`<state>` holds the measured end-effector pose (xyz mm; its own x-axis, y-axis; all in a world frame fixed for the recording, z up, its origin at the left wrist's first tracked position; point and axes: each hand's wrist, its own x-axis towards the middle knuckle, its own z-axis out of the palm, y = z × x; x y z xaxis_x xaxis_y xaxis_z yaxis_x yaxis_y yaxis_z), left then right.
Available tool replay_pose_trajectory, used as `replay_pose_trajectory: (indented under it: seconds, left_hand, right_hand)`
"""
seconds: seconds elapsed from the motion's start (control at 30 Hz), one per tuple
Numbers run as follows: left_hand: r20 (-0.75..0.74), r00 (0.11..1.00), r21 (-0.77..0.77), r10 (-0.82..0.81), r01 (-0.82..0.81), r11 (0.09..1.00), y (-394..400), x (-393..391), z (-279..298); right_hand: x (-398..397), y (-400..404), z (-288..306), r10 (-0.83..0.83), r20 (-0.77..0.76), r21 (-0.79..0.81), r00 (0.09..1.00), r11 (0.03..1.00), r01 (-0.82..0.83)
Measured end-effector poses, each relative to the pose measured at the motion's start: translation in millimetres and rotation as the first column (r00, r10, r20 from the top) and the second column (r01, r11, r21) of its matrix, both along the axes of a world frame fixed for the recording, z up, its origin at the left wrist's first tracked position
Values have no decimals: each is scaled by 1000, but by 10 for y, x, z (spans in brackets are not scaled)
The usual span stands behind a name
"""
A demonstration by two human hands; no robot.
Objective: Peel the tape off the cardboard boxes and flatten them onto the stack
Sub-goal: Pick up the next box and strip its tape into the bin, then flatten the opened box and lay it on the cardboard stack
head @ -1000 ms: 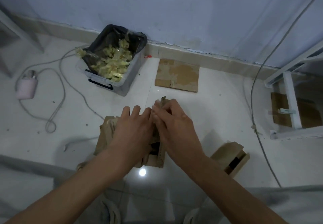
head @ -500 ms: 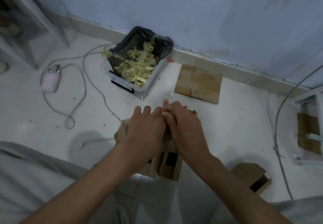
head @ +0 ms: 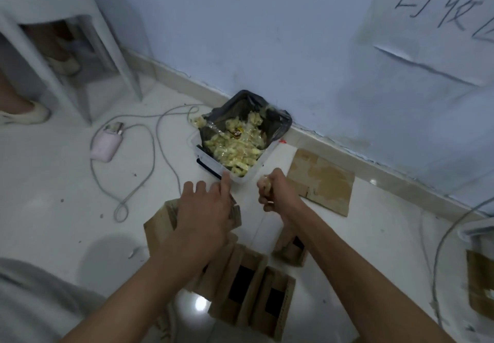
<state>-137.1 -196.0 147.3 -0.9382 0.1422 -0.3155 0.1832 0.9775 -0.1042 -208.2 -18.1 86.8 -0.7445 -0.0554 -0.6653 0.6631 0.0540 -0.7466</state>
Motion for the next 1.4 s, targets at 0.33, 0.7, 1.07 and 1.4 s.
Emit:
replay_pose_trajectory:
  seconds: [0.33,0.7,1.07,1.4]
  left_hand:
    - [48,997,35,59,-60,998,-248,-93,-140]
    - [1,992,158,126,-125,979,-335,128,-63]
    - [-41,990,509,133,-94,856,690,176,104]
    - [-9,995,812,-95,63,580,1673,997,219]
  right_hand:
    - [-825,-328,-429,-207,1,-22,978,978,207]
    - [-653,-253,-725,-316,-80,106,945,940,323]
    - [1244,543,434,-143,-125,105,982,982,156]
    - [2404,1605,826,-35,-340,415,940,891,184]
